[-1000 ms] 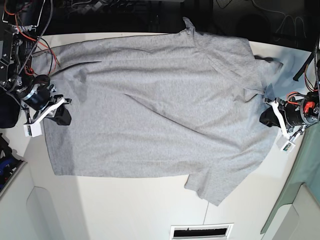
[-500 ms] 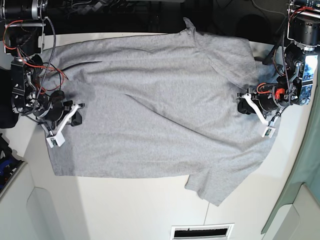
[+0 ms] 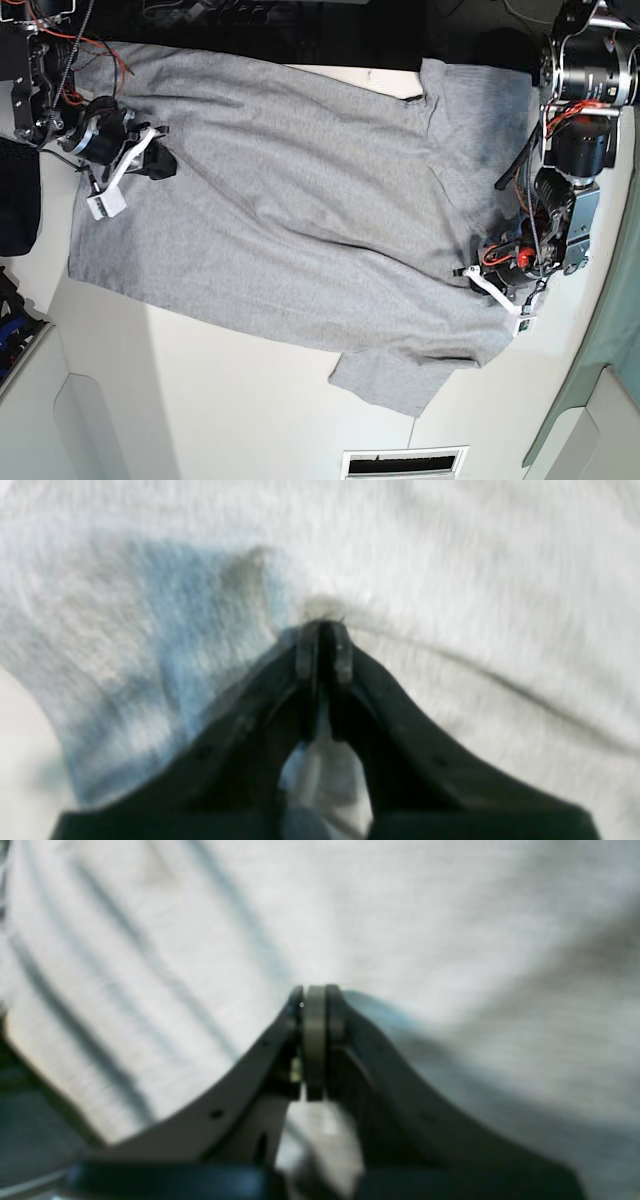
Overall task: Layout the t-shirt on the table in an organized manner, then fold the t-shirt properly
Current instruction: 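Drag the grasped fabric with both grippers to spread the shirt wider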
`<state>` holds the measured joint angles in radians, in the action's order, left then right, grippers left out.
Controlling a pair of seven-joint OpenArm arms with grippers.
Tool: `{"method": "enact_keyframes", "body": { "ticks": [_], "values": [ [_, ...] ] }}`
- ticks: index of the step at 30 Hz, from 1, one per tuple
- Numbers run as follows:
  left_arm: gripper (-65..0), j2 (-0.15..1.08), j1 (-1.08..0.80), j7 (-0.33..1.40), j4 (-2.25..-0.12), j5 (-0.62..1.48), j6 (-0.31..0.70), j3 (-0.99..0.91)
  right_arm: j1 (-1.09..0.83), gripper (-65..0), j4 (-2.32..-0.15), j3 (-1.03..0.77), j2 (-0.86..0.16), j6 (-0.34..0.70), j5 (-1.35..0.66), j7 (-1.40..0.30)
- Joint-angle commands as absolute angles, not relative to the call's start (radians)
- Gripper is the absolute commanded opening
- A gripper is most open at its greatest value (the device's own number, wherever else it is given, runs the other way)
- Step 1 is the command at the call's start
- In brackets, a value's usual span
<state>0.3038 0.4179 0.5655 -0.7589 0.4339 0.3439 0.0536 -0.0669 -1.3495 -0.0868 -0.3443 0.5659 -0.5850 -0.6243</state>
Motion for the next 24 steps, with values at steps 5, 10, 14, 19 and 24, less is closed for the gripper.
{"method": "enact_keyframes", "body": {
  "ticks": [5,10,14,19,24],
  "values": [
    [-60.6,0.289,0.514,0.696,-0.785,0.459,0.459,0.125,0.028,-65.0,-1.409,-0.093,-0.302,0.571,-0.556,-0.586],
    [-60.4,0.399,0.464,0.802,-1.018,0.68,0.49,0.121,0.135,-65.0,-1.39,-0.092,-0.267,0.56,-0.469,-0.557],
    [-60.2,0.509,0.365,0.812,-1.177,0.733,0.492,0.115,0.241,-65.0,-1.304,-0.089,-0.229,0.561,-0.422,-0.52],
    [-60.2,0.604,0.162,0.822,-1.336,0.813,0.547,0.1,0.399,-65.0,-1.052,-0.089,-0.178,0.567,-0.367,-0.458],
    [-60.2,0.612,-0.088,0.819,-1.481,0.819,0.566,0.059,0.478,-65.0,-0.814,-0.044,-0.151,0.576,-0.243,-0.389]
  ]
}}
